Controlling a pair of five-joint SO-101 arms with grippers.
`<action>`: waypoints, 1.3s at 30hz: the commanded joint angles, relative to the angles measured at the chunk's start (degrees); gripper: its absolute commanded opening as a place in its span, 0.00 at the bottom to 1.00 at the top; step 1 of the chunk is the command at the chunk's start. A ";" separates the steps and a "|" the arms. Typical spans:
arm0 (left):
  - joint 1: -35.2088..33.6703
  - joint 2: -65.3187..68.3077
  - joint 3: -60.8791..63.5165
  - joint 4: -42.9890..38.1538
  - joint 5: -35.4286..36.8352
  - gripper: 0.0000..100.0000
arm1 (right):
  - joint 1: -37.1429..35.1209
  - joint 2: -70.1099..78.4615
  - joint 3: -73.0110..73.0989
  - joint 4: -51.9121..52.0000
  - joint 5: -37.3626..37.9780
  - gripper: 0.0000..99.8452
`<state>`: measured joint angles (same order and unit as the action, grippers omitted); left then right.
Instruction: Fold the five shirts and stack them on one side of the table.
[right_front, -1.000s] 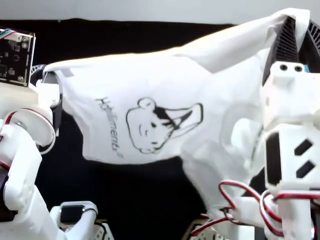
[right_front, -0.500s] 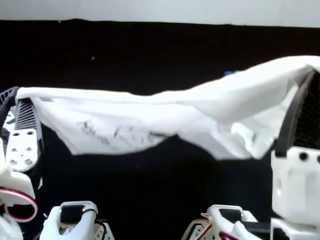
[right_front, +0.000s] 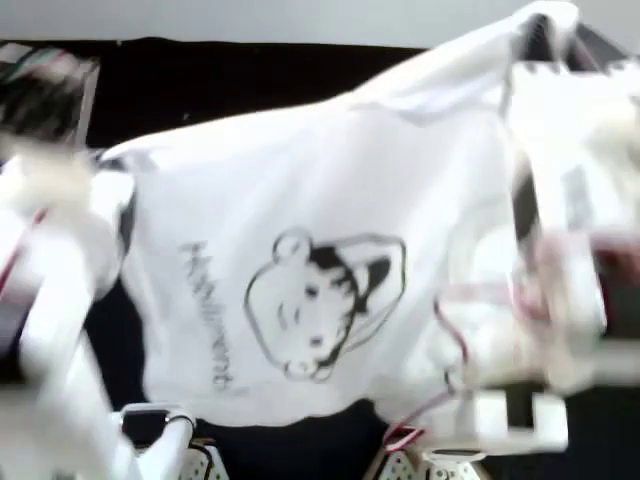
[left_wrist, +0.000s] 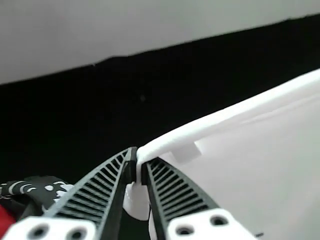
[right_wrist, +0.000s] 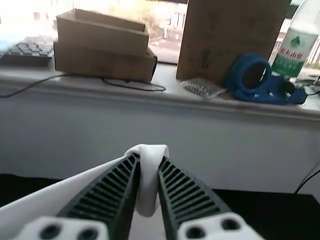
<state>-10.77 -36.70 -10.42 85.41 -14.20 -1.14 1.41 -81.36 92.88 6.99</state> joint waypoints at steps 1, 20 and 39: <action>-0.57 6.55 8.40 -11.25 -0.44 0.01 | -0.57 10.24 -0.75 -3.82 0.44 0.01; -6.99 57.10 -37.14 -10.02 -9.76 0.01 | -4.35 35.47 -0.66 -15.87 0.44 0.01; -4.79 71.43 -42.33 13.01 -9.76 0.01 | -6.02 47.08 -3.82 7.34 0.62 0.01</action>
<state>-16.57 35.65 -50.42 94.20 -23.43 -7.65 48.97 -81.63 96.31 6.99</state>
